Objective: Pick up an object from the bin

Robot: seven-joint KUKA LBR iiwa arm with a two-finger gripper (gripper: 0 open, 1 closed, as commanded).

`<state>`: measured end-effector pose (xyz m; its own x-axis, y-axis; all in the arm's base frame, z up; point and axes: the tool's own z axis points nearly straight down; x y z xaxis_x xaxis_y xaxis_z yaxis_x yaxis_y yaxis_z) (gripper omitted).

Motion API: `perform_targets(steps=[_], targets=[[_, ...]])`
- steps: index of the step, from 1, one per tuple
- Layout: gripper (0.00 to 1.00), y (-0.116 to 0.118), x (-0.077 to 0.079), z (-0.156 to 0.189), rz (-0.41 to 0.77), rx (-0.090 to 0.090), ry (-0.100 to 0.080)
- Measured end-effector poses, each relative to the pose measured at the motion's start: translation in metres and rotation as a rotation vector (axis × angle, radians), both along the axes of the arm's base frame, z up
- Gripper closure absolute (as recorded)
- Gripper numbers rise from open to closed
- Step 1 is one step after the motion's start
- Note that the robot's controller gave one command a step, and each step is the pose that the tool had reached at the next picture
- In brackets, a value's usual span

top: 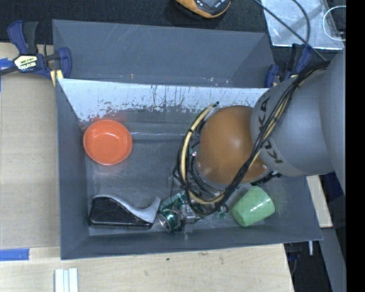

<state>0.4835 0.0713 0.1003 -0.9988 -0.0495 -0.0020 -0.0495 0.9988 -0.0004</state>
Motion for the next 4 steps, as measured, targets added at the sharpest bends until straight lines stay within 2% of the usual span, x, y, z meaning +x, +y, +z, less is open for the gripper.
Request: perform_targets(steps=[1,2,4], targets=[[0.0,-0.038,0.011,-0.03,0.21,0.0,-0.002],[1.0,0.03,0.005,-0.027,-0.061,-0.005,-0.009],[1.0,0.029,0.004,-0.021,-0.061,-0.006,-0.005]])
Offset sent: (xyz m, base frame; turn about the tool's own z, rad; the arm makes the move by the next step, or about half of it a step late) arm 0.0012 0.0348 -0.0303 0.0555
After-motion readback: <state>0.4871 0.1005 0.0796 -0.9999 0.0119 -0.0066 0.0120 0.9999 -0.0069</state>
